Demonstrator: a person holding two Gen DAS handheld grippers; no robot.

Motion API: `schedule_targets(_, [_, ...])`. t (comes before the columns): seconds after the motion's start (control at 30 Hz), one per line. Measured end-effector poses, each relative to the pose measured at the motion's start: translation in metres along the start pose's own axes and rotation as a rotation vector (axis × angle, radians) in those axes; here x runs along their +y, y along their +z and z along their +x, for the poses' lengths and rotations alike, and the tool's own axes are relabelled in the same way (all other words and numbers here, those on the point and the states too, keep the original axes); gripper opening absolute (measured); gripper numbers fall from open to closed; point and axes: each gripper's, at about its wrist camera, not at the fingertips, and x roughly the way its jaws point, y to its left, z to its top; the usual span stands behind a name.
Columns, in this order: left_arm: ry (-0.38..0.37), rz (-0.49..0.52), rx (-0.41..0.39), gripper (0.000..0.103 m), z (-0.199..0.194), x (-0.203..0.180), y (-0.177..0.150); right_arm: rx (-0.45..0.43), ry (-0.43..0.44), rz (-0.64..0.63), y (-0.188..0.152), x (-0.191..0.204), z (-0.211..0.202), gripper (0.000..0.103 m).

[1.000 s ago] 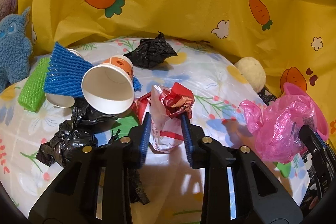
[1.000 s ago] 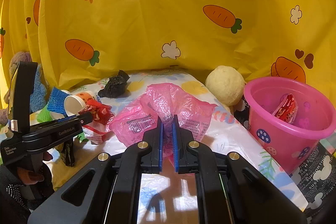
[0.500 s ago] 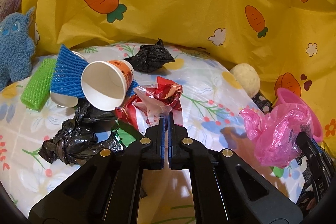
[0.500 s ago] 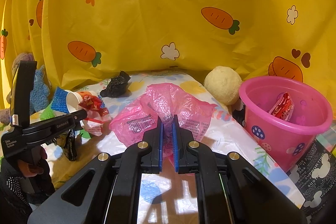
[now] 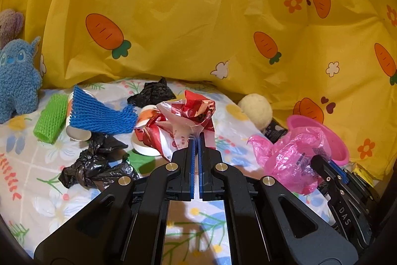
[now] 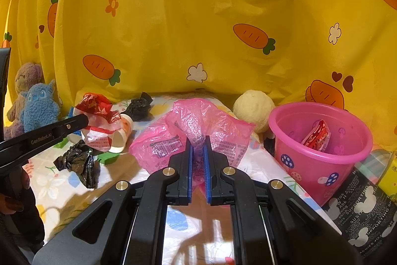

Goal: Collect trash
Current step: 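Lift the pink bag with the right tool while the left tool lifts the wrapper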

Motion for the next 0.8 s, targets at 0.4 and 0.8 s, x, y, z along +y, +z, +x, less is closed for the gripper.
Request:
schedule_targets(0.4, [-0.048, 0.022, -0.052, 0.001, -0.029, -0.006, 0.007, -0.035, -0.010, -0.005, 0.008, 0.003, -0.019, 0.009])
schedule_targets(0.8, [-0.047, 0.007, -0.057, 0.001, -0.034, 0.001, 0.009, -0.038, -0.013, -0.005, 0.009, 0.003, -0.020, 0.009])
